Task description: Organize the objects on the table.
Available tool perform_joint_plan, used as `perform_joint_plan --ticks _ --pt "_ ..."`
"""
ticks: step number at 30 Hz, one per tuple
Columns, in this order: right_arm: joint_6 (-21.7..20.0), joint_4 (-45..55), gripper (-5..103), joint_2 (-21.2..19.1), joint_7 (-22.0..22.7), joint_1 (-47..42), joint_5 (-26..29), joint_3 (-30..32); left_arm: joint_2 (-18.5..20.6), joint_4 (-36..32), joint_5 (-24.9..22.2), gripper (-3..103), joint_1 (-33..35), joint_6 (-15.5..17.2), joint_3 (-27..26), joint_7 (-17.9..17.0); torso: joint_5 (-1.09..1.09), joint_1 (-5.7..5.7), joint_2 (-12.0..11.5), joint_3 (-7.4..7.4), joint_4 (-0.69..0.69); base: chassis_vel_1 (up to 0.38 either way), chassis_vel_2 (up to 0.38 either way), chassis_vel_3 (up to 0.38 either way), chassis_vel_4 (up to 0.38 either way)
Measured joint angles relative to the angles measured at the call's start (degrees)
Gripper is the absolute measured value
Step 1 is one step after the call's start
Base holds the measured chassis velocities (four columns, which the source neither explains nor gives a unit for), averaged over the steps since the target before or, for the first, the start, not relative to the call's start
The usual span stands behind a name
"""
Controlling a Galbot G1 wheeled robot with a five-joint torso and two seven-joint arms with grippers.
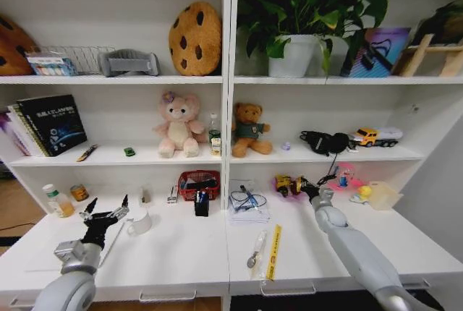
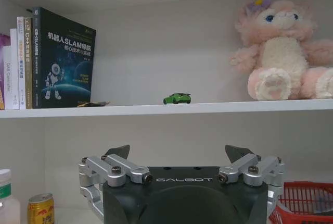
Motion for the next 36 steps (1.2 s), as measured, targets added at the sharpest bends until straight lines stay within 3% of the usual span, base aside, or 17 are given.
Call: perform_joint_plan --ticks 3,4,7,8,9,15,22,25,27,29,30,32,36 --pt "0.0 -0.9 -2 0.2 -0.2 0.2 0.2 0.0 0.0 0.0 0.0 100 -0.2 0.0 0.4 0.0 0.00 0.00 0.0 0.00 -0.02 0.047 -0.076 -0.059 0.026" --pt "0.2 -1.7 3 0.3 -0.3 0.7 0.2 -0.1 0.0 0.0 0.0 100 -0.2 0.0 0.6 0.0 -0.01 0.00 0.0 0.00 -0.01 0.000 0.000 0.000 0.000" --pt "0.6 -2.8 3 0.5 -0.5 1.5 0.2 -0.4 -0.1 0.0 0.0 100 -0.2 0.0 0.6 0.0 0.00 0.01 0.0 0.00 0.00 0.000 0.000 0.000 0.000" --pt "0.9 -4.2 13 0.7 -0.7 2.8 0.1 -1.1 -0.1 0.0 0.0 100 -0.2 0.0 0.6 0.0 0.01 0.04 0.0 0.01 0.02 0.000 0.000 0.000 0.000" --pt "1.1 -5.1 16 0.8 -0.9 3.8 0.2 -1.7 -0.1 0.1 0.0 100 -0.1 0.0 0.6 0.0 0.00 0.06 0.0 0.02 0.04 0.000 0.000 0.000 0.000" --pt "2.0 -8.4 1 1.7 -2.1 7.8 -0.1 -4.4 -0.1 0.5 0.3 100 -0.4 0.0 1.2 0.1 0.00 0.08 0.0 0.02 0.03 0.000 0.000 0.000 0.000" --pt "1.2 -2.0 0 0.5 -1.6 4.2 0.0 -2.7 -0.2 0.8 0.2 100 -0.3 -0.1 0.8 0.1 0.01 0.07 0.0 0.02 0.03 0.000 0.000 0.000 0.000" --pt "0.6 4.7 9 -1.0 -1.4 -1.2 0.8 -0.1 -0.4 0.9 0.3 100 -0.4 -0.1 1.0 0.1 -0.01 0.07 0.0 0.02 0.01 0.000 0.000 0.000 0.000" --pt "0.5 7.0 9 -1.4 -1.4 -3.5 0.8 0.9 -0.4 0.9 0.3 100 -0.5 -0.1 1.1 0.1 0.01 0.07 0.0 0.02 0.00 0.000 0.000 0.000 0.000" --pt "0.8 11.4 19 -2.1 -0.9 -7.9 -0.4 3.5 -0.3 0.9 0.3 100 -0.8 -0.1 1.3 0.1 0.00 0.06 0.0 0.02 -0.01 0.000 0.000 0.000 0.000" --pt "0.8 11.4 19 -2.1 -0.9 -7.9 -0.4 3.5 -0.3 0.9 0.3 100 -0.8 -0.1 1.3 0.1 0.00 0.06 0.0 0.02 -0.01 0.000 0.000 0.000 0.000" --pt "1.4 15.4 35 -2.4 0.4 -12.4 -1.4 6.5 -0.1 1.1 0.3 100 -0.8 -0.1 1.1 0.1 0.00 0.06 0.0 0.02 0.02 0.000 0.000 0.000 0.000" --pt "1.8 19.1 46 -2.4 1.5 -16.5 -1.6 9.3 0.0 1.0 0.3 100 -0.6 -0.1 0.8 0.1 0.00 0.06 0.0 0.02 0.03 0.000 0.000 0.000 0.000"
